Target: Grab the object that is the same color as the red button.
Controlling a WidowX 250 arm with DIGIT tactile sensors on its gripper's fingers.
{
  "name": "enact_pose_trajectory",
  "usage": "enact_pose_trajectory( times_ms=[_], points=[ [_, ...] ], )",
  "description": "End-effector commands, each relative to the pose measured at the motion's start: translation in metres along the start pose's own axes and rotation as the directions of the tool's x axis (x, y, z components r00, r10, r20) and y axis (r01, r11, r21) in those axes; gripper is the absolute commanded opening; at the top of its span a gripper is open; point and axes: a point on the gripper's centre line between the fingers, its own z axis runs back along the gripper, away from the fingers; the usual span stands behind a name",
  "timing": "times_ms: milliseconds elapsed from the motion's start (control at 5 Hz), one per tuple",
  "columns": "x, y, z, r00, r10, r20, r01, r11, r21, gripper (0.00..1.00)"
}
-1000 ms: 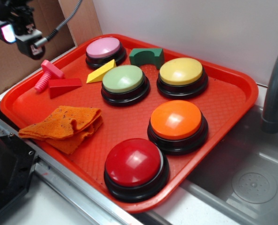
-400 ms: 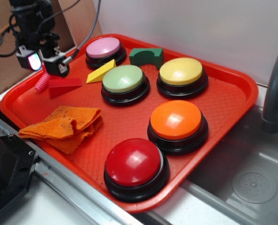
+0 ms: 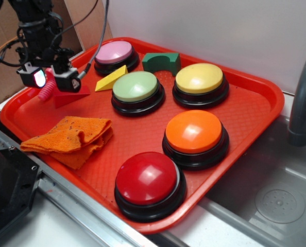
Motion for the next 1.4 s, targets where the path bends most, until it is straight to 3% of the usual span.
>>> enact_pose_trajectory(
  times_ms=[0, 600, 800, 1000, 1200],
  points=[
    [0.019, 0.005, -0.004, 0.992, 0.121, 0.021, -0.123, 0.988, 0.090, 1.00],
    [0.030, -0.002, -0.019, 0.998, 0.067, -0.022, -0.065, 0.995, 0.070, 1.00],
    [0.017, -0.008, -0.031, 0.998, 0.043, -0.056, -0.042, 0.999, 0.019, 1.00],
    [0.005, -0.019, -0.035, 0.994, 0.047, -0.100, -0.045, 0.999, 0.026, 1.00],
    [0.001, -0.021, -0.037, 0.993, 0.059, -0.100, -0.059, 0.998, 0.000, 0.00]
  ],
)
